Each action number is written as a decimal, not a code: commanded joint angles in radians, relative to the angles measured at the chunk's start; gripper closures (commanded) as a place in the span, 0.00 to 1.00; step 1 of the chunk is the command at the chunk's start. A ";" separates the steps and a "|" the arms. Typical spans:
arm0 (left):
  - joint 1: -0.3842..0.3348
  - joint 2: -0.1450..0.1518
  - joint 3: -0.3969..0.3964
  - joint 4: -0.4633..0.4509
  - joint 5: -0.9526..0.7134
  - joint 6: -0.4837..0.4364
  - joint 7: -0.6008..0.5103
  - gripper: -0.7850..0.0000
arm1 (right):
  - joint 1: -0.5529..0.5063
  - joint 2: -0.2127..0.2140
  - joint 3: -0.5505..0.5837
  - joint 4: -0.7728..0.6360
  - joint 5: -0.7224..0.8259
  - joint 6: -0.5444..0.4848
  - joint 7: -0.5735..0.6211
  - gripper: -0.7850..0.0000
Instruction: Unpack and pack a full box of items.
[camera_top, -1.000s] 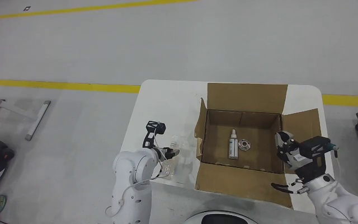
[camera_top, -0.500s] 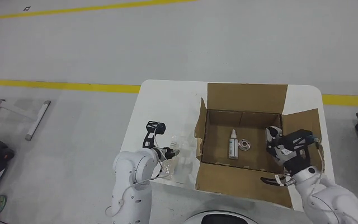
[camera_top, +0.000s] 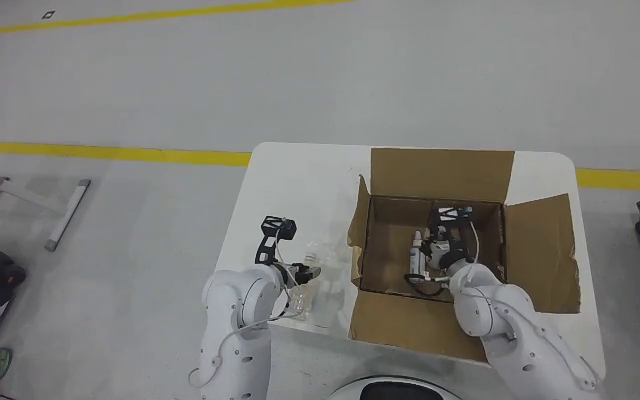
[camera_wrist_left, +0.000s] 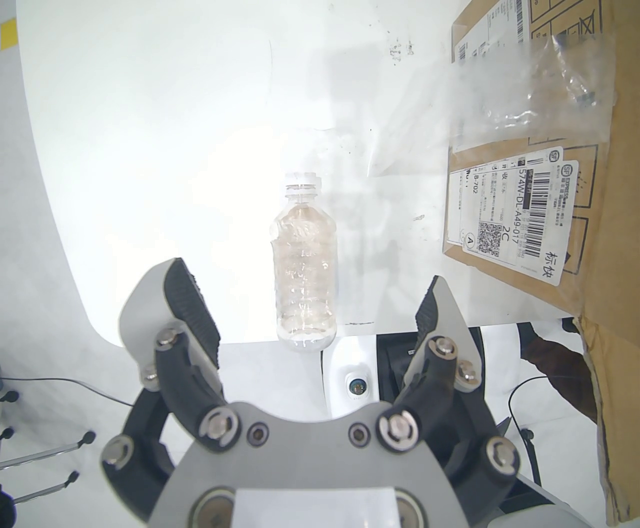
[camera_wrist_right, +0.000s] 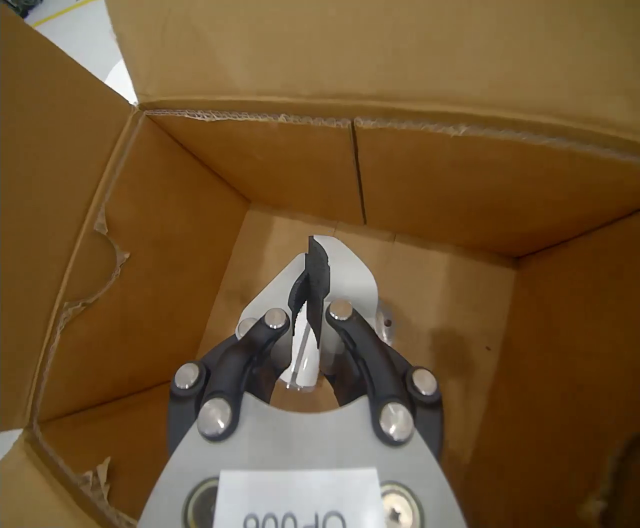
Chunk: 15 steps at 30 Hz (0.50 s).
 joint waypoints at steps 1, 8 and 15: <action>0.000 0.000 0.000 0.000 0.000 0.000 0.000 0.00 | 0.001 0.000 0.001 0.000 0.003 0.000 -0.002 1.00; 0.000 0.000 0.000 0.000 0.000 0.000 0.000 0.00 | 0.001 0.000 0.001 0.000 0.003 0.000 -0.002 1.00; 0.000 0.000 0.000 0.000 0.000 0.000 0.000 0.00 | 0.020 -0.003 0.003 0.026 0.021 0.028 0.042 1.00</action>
